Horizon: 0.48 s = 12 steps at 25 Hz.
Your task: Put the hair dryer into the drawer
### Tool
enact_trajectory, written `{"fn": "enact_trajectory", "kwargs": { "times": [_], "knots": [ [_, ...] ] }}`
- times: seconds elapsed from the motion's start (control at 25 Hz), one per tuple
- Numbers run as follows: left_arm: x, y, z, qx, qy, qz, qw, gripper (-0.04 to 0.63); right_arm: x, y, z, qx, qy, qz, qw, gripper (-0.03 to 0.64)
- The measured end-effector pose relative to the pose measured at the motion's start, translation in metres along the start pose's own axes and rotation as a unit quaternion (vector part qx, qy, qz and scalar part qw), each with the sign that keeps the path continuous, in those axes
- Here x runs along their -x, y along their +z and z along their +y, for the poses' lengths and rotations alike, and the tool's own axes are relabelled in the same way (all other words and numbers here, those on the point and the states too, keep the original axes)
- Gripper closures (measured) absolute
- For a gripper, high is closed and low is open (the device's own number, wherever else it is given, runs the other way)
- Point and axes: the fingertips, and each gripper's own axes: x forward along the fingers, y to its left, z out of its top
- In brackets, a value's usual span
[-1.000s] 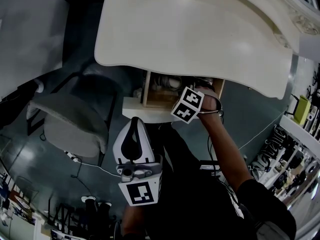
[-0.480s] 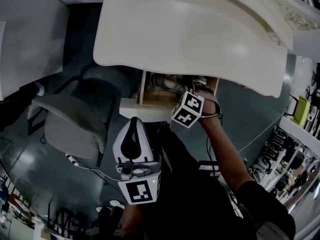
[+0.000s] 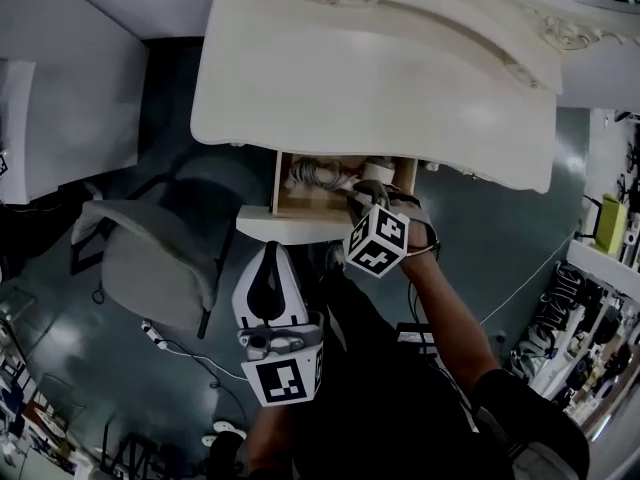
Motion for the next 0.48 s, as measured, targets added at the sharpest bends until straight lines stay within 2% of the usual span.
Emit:
{"fn": "enact_trajectory", "kwargs": {
  "times": [0.24,0.48],
  "knots": [
    [0.018,0.016,-0.022,-0.007,-0.005,-0.006,0.9999,0.572,0.034,-0.002,0.003,-0.02,-0.016,-0.035,0.999,0.569],
    [0.036,0.029,-0.046,-0.009,-0.008,-0.01,0.9999,0.572,0.064,-0.01,0.009,-0.055,-0.012,-0.07,0.996,0.581]
  ]
}}
